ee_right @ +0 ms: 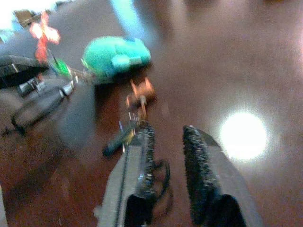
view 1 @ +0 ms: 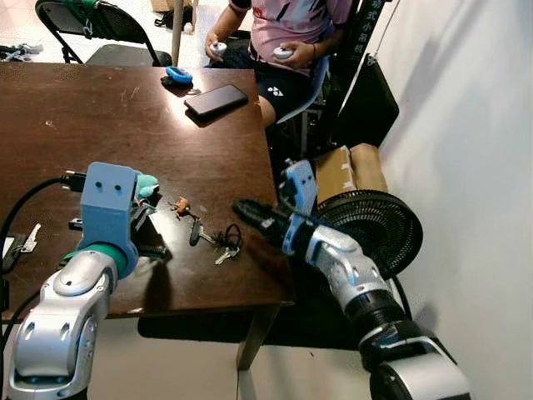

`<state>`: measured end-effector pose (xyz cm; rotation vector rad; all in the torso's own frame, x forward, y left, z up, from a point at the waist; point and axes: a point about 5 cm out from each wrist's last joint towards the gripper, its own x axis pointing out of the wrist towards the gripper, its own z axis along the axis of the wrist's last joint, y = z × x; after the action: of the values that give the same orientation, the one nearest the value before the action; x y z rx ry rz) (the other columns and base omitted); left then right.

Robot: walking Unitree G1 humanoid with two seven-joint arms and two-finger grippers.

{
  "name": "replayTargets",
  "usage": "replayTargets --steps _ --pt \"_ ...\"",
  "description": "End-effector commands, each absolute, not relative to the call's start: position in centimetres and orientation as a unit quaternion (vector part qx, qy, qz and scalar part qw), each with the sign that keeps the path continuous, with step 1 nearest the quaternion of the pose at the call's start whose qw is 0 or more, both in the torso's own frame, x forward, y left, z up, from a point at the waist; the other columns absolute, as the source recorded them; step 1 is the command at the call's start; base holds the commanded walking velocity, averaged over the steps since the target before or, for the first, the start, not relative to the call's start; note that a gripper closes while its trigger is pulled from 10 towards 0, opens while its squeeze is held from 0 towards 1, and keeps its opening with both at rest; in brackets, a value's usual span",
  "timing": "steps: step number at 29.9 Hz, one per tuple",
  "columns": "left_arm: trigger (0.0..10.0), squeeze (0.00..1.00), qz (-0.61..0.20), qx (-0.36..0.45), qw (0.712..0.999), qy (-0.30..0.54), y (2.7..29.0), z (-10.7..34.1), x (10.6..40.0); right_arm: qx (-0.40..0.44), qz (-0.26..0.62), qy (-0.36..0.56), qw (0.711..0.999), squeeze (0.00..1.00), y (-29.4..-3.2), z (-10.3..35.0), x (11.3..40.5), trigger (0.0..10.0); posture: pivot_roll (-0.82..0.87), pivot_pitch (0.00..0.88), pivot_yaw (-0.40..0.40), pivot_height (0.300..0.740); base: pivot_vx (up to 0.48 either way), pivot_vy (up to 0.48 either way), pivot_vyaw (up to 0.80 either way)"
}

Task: Hang keys on a hook

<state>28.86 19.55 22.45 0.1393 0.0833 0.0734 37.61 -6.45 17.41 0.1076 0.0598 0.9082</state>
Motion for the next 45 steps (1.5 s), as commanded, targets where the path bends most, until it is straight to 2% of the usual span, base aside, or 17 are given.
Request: replayTargets --steps 1,5,6,7,8,11,23,24,25,45 --pt "10.0 0.00 0.034 0.068 0.996 0.048 19.5 22.1 28.7 0.037 0.426 0.050 0.902 1.00 -7.0 16.2 37.5 10.0 0.22 0.187 0.019 0.740 0.000 0.000 0.00" --pt "10.0 0.00 0.032 0.067 0.996 0.047 19.3 22.1 28.7 0.036 0.408 0.070 0.910 1.00 -7.1 15.6 37.7 10.0 0.22 0.180 0.020 0.740 0.000 0.000 0.00" --pt "10.0 0.00 0.032 0.067 0.996 0.047 19.3 22.1 28.7 0.039 0.415 0.074 0.906 0.42 -6.8 15.5 37.6 10.0 0.22 0.178 0.022 0.740 0.000 0.000 0.00" --pt "10.0 0.00 0.032 0.067 0.996 0.047 19.3 22.1 28.7 0.039 0.415 0.074 0.906 0.42 -6.8 15.5 37.6 10.0 0.22 0.178 0.022 0.740 0.000 0.000 0.00" --pt "10.0 0.00 0.032 0.067 0.996 0.047 19.4 22.1 28.8 0.043 0.423 0.076 0.902 0.00 -6.3 15.5 37.5 10.0 0.22 0.178 0.022 0.740 0.000 0.000 0.00" --pt "10.0 0.00 0.033 0.068 0.996 0.046 19.4 22.2 28.7 0.047 0.442 0.076 0.893 0.00 -5.2 15.6 37.2 10.0 0.23 0.180 0.022 0.740 0.000 0.000 0.00" --pt "10.0 0.00 0.036 0.069 0.996 0.047 19.6 22.2 28.5 0.044 0.463 0.091 0.881 0.00 -3.7 15.0 36.8 9.8 0.23 0.187 0.023 0.740 0.000 0.000 0.00" --pt "10.0 0.00 0.036 0.069 0.996 0.047 19.6 22.2 28.5 0.042 0.466 0.095 0.878 0.00 -3.5 14.8 36.7 9.1 0.24 0.190 0.023 0.740 0.000 0.000 0.00" --pt "10.0 0.00 0.037 0.069 0.996 0.048 19.6 22.2 28.5 0.038 0.469 0.101 0.877 0.00 -3.4 14.5 36.5 0.0 0.24 0.190 0.023 0.740 0.000 0.000 0.00" --pt "10.0 0.00 0.038 0.068 0.996 0.048 19.7 22.3 28.6 0.046 0.471 0.094 0.876 0.00 -4.2 14.5 36.5 0.0 0.24 0.193 0.025 0.740 0.000 0.000 0.00"
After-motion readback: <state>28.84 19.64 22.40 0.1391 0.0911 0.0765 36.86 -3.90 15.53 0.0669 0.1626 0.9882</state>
